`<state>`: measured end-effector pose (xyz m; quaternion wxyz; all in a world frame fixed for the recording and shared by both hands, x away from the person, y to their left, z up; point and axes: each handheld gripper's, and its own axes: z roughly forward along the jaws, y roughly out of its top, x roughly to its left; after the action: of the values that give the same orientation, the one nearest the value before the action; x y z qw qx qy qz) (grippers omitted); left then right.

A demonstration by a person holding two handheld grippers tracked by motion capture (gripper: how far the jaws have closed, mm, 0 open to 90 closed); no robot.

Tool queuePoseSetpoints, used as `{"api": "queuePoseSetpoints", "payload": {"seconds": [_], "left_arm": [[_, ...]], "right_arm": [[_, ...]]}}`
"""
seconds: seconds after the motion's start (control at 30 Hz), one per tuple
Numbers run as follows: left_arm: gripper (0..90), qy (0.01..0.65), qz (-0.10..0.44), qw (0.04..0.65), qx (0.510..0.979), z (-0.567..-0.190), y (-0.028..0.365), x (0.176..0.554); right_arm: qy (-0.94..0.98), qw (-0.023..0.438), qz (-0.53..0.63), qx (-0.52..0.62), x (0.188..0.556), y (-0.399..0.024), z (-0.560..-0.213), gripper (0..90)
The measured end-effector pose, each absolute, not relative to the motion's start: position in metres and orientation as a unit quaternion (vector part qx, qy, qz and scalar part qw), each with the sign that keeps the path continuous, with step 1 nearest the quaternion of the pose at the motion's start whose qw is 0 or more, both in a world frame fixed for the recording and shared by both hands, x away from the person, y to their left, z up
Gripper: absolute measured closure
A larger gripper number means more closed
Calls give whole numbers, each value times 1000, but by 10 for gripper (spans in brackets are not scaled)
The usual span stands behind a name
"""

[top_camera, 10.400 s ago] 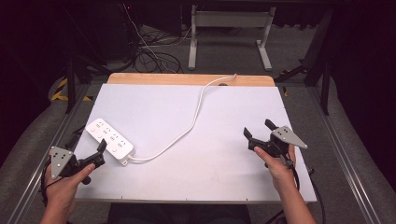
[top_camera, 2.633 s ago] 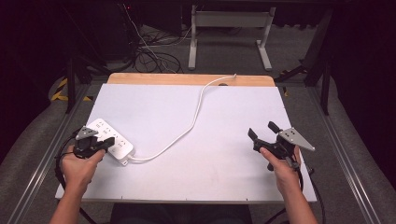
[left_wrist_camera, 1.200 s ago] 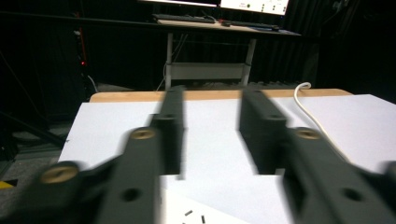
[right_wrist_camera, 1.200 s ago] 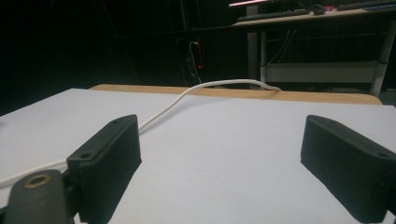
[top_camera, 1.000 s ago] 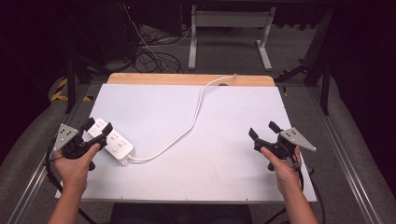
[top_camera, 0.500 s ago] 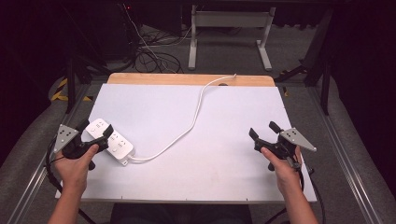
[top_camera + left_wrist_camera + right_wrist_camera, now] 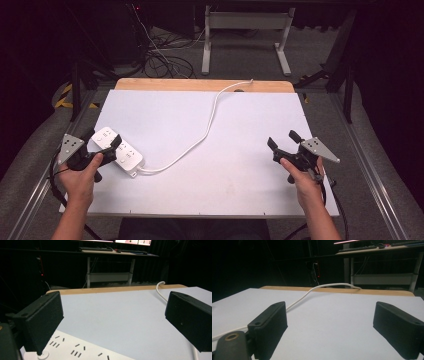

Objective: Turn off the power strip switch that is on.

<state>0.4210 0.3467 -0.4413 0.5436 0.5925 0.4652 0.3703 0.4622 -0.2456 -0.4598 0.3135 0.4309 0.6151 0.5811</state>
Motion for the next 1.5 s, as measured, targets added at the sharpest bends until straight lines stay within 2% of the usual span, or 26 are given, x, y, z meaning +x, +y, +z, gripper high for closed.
{"api": "queuePoseSetpoints", "payload": {"seconds": [1.5], "left_arm": [[25,465,372,543,592,-443,349,418]], "right_arm": [[612,318,583,430,459,-243,-456,120]]}}
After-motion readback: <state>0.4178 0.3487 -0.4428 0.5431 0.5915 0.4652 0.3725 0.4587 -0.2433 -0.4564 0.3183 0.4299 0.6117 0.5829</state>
